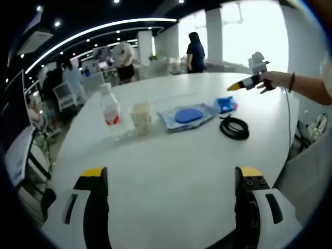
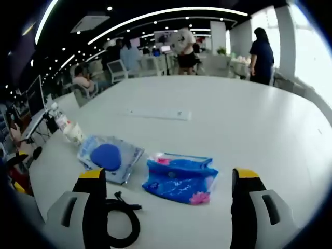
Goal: Arrange the tabletop items into an orderly group along one side of the table until the central work area is clear of visible clutter.
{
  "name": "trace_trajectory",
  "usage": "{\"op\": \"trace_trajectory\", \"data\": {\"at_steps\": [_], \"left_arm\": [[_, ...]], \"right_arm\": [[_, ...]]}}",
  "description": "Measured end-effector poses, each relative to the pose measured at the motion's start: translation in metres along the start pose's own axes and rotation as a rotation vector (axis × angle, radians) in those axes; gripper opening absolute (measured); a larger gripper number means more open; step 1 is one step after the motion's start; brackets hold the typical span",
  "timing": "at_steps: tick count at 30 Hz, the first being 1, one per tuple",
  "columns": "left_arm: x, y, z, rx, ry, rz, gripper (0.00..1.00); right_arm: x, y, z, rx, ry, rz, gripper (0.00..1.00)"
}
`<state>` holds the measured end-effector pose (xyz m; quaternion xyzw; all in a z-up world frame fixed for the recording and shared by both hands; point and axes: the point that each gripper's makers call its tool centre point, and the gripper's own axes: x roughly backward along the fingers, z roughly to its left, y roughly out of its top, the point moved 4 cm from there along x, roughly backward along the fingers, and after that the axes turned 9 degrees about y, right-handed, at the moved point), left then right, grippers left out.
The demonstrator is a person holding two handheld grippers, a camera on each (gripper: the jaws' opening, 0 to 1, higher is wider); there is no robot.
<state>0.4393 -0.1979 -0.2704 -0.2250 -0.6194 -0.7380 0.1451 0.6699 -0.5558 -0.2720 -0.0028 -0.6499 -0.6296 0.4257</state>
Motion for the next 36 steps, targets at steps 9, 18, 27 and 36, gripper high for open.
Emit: {"op": "trace_trajectory", "data": {"at_steps": [9, 18, 27, 36], "left_arm": [[0.001, 0.000, -0.001, 0.012, 0.001, 0.016, 0.99], [0.002, 0.002, -0.009, -0.039, -0.029, 0.008, 0.99], [0.005, 0.008, -0.009, -0.007, -0.042, -0.028, 0.99], [0.008, 0.010, -0.006, -0.025, -0.005, -0.043, 0.97]], "right_arm": [[0.024, -0.012, 0.047, 0.031, 0.070, -0.037, 0.99], [0.055, -0.024, 0.092, 0.030, 0.210, -0.118, 1.00], [0.085, -0.037, 0.128, 0.069, 0.247, -0.152, 1.00], [0.099, -0.059, 0.172, 0.088, 0.290, -0.169, 1.00]]}}
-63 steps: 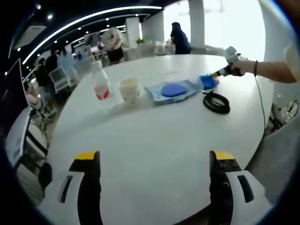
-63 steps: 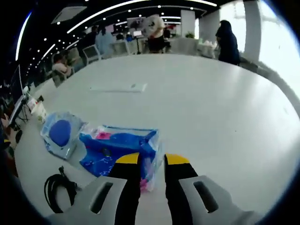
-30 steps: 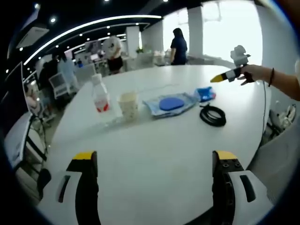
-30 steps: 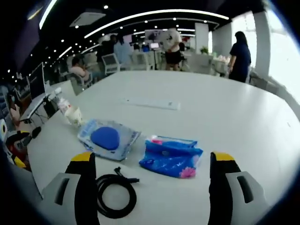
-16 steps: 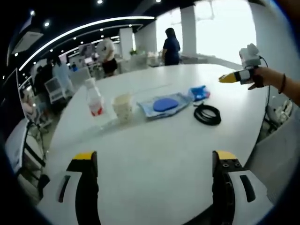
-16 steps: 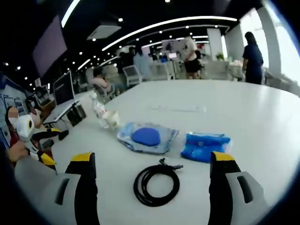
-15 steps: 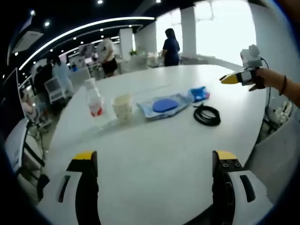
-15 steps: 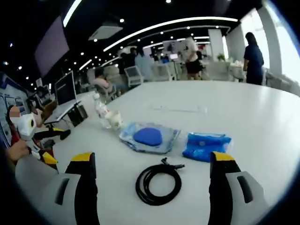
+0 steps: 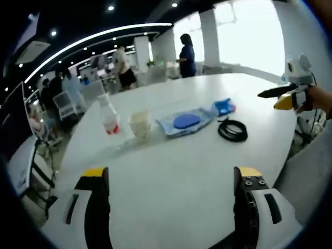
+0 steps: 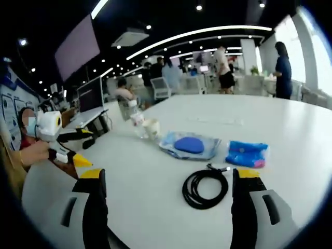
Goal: Arrange the tabletop items into an orderly group along one side of the table until the central work area is clear of visible clutter.
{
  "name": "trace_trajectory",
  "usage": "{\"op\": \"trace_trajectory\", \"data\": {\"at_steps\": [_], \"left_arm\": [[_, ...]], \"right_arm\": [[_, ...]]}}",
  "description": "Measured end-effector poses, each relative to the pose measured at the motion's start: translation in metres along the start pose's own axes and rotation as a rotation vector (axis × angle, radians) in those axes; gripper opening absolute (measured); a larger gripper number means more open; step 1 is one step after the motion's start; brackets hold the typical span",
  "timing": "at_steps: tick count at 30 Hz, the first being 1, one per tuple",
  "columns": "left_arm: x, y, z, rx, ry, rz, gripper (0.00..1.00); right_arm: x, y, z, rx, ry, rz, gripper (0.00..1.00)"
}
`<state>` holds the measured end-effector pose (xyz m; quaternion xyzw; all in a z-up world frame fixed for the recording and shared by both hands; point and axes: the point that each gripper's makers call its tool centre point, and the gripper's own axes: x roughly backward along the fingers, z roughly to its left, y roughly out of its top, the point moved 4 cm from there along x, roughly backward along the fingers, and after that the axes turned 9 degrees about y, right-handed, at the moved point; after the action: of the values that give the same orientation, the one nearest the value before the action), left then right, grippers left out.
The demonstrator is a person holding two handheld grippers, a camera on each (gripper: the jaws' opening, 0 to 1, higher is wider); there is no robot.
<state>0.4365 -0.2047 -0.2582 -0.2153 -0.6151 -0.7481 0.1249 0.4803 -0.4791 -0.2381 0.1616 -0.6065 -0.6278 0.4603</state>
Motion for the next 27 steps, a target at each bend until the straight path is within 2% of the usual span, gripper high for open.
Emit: {"op": "trace_trajectory", "data": {"at_steps": [7, 12, 17, 21, 27], "left_arm": [[0.002, 0.003, -0.001, 0.017, -0.008, -0.025, 0.98], [0.004, 0.003, -0.002, 0.018, -0.015, -0.029, 0.97], [0.004, 0.003, 0.000, 0.021, -0.006, -0.028, 0.97], [0.003, 0.004, 0.003, 0.014, 0.005, -0.032, 0.98], [0.004, 0.002, 0.000, -0.003, -0.003, -0.025, 0.98]], "right_arm": [[0.001, -0.009, 0.010, -0.004, -0.012, -0.028, 1.00], [-0.001, -0.014, 0.012, 0.016, -0.055, -0.034, 0.99], [-0.004, -0.020, 0.022, 0.045, -0.054, -0.001, 0.99], [-0.002, -0.018, 0.018, 0.080, -0.079, -0.003, 0.99], [-0.003, -0.023, 0.017, 0.057, -0.076, 0.007, 1.00]]}}
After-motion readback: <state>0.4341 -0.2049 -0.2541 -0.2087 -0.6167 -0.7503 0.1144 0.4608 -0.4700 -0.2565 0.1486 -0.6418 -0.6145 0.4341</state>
